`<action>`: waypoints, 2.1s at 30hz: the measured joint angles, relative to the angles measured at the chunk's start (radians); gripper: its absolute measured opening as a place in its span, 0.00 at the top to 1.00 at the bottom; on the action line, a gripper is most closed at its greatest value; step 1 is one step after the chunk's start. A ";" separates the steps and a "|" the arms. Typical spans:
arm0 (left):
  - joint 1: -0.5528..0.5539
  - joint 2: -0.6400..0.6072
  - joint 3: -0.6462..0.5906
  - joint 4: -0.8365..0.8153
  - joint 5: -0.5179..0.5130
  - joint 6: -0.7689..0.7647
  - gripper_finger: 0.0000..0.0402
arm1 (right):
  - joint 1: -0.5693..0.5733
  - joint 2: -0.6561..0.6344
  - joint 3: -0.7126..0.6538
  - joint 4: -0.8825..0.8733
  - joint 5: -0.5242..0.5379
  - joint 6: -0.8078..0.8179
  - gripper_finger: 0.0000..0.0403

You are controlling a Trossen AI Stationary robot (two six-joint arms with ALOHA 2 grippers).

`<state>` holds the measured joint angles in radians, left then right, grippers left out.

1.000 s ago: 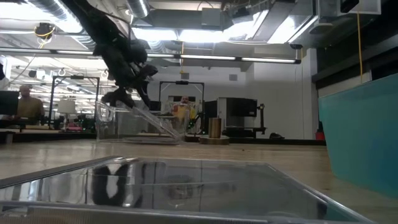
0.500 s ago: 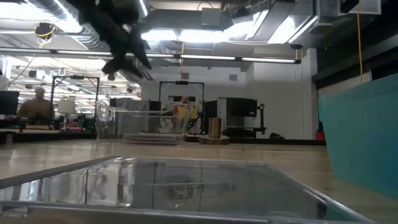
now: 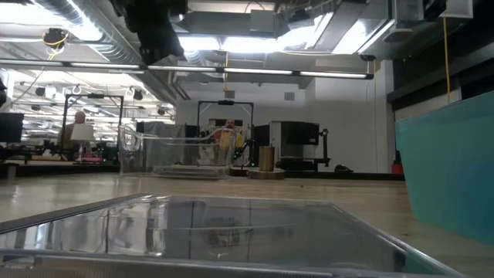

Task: Pick & place jewel cases by type
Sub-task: Put the black cd case into the transparent bin

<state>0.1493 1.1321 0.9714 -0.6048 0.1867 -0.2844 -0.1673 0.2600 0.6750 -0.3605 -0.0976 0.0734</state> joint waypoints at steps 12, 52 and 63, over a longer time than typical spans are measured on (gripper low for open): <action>-0.193 0.231 0.000 0.004 0.013 0.313 1.00 | 0.000 0.000 0.000 -0.146 0.105 0.080 0.97; -0.465 0.705 0.000 0.687 0.073 -0.271 0.99 | 0.000 0.000 -0.001 -0.213 0.096 -0.081 0.97; -0.488 0.739 0.000 0.614 -0.039 -0.210 1.00 | 0.000 0.000 -0.001 -0.213 0.097 -0.048 0.97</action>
<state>-0.3384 1.8709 0.9714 0.0094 0.1481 -0.4941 -0.1673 0.2596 0.6743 -0.5732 -0.0010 0.0257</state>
